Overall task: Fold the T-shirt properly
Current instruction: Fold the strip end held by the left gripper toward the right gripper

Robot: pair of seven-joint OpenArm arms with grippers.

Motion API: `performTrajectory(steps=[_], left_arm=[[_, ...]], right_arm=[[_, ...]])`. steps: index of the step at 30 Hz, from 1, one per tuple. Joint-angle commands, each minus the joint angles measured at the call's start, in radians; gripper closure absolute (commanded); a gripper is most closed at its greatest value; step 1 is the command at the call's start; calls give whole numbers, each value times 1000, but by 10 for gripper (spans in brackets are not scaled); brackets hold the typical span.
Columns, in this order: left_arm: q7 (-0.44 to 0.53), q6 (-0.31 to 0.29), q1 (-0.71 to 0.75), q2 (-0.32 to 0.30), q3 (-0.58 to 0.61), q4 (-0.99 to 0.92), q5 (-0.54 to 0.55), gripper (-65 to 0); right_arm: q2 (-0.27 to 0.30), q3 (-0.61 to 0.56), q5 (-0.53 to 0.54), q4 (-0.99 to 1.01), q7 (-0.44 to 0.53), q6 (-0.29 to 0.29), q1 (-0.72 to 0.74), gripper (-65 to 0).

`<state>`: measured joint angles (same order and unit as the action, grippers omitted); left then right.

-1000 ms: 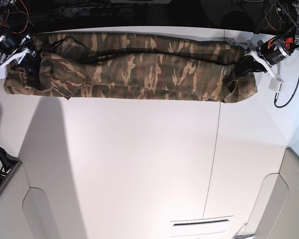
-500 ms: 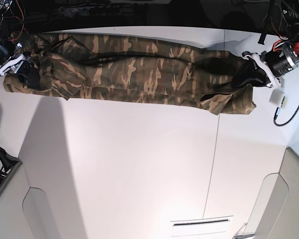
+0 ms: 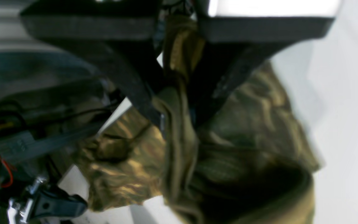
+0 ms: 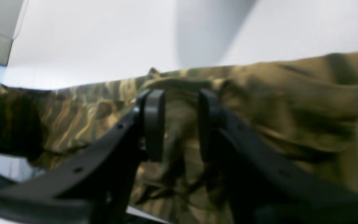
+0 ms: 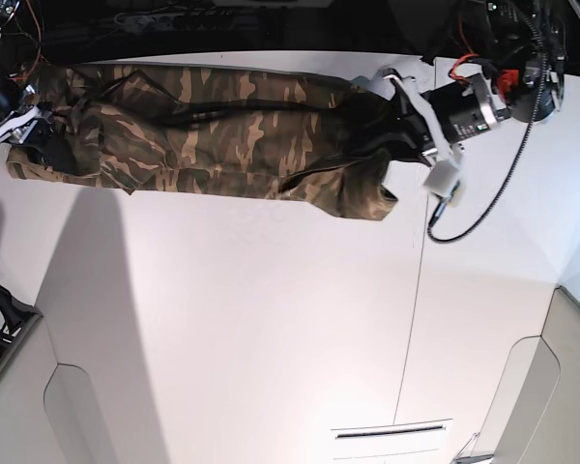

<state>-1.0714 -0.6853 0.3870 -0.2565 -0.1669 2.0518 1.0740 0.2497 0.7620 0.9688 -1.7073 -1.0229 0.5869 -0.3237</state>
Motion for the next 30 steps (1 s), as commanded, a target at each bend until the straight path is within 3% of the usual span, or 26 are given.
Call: performTrajectory(steps=[1,7,14,15,18,20,23,26,30], left_arm=[[42,-5,-12,11,29,19,-5,0],[141,40,-35,88,204,14,-214,0],[251,53,-35,167,341,-31,-366,0],[268,53,-35,175,357,-51,-381,-16],[329,53,-36,190,404,-124,-409,-228],[379,53,-35,196,430,-167,-407,-327],[439,53,-36,196,469,-195,-405,-342],[439,53,-36,196,504,-196,-405,-342],[439,53,-36,196,541,-196,-374,-342]], right_arm=[[20,28,19,-17,17,5,2,-197],[26,143,6,-17,16,5,2,-335],[72,175,-64,-17,17,3,1,-337],[76,175,-73,-16,17,0,1,-337],[88,175,-99,-7,17,-6,1,-369],[93,175,-101,9,20,-6,2,-421],[101,165,-120,45,34,-6,2,-438],[105,154,-167,111,80,-5,2,-437],[121,114,-145,212,97,4,2,-437]])
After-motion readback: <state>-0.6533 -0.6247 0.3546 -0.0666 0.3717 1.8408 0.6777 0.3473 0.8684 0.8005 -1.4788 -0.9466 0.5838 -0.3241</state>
